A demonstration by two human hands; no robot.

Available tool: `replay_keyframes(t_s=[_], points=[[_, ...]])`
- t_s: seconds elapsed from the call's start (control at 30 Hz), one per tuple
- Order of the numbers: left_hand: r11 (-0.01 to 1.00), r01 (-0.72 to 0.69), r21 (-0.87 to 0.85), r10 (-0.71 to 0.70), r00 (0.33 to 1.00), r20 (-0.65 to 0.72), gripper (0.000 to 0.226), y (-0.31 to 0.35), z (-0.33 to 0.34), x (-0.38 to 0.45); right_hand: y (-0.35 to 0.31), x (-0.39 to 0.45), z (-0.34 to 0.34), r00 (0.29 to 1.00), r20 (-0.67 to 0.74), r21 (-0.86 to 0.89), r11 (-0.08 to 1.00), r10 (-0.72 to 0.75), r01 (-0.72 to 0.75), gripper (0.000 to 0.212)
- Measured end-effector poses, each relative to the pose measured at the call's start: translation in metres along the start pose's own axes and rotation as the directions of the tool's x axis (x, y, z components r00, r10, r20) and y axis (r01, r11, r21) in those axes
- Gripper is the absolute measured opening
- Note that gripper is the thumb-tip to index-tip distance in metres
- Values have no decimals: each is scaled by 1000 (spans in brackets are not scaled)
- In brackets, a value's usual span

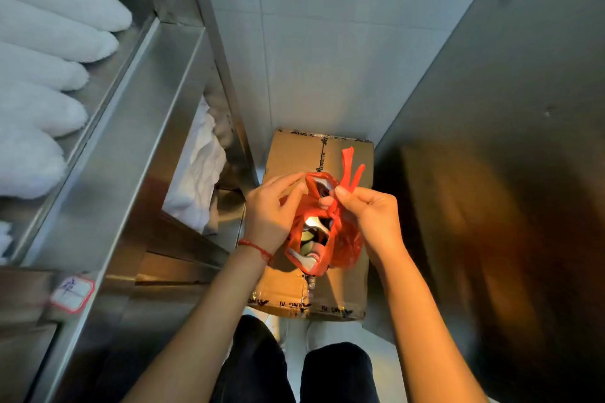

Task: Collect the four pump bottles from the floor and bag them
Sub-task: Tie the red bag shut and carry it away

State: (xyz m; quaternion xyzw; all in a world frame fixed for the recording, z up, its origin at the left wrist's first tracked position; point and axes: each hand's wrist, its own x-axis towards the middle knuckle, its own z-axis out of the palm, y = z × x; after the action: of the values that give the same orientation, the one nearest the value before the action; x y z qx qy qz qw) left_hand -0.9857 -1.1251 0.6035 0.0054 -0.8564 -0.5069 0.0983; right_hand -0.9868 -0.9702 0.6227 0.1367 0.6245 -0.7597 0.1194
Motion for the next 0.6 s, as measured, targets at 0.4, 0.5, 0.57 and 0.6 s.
replay_keyframes(t_s=[0.4, 0.5, 0.57, 0.6], points=[[927, 53, 373, -23, 996, -85, 38, 16, -14, -112, 2, -62, -16, 992, 90, -7, 997, 83, -83, 12], [906, 130, 402, -83, 988, -133, 41, 28, -16, -143, 4, -79, -23, 988, 127, -38, 996, 88, -84, 13], [885, 162, 436, -94, 980, -175, 42, 34, -18, -164, 5, -92, -25, 985, 153, -70, 995, 80, -70, 13], [875, 173, 452, -94, 977, -192, 42, 37, -19, -174, 5, -98, -26, 984, 163, -84, 994, 76, -63, 14]])
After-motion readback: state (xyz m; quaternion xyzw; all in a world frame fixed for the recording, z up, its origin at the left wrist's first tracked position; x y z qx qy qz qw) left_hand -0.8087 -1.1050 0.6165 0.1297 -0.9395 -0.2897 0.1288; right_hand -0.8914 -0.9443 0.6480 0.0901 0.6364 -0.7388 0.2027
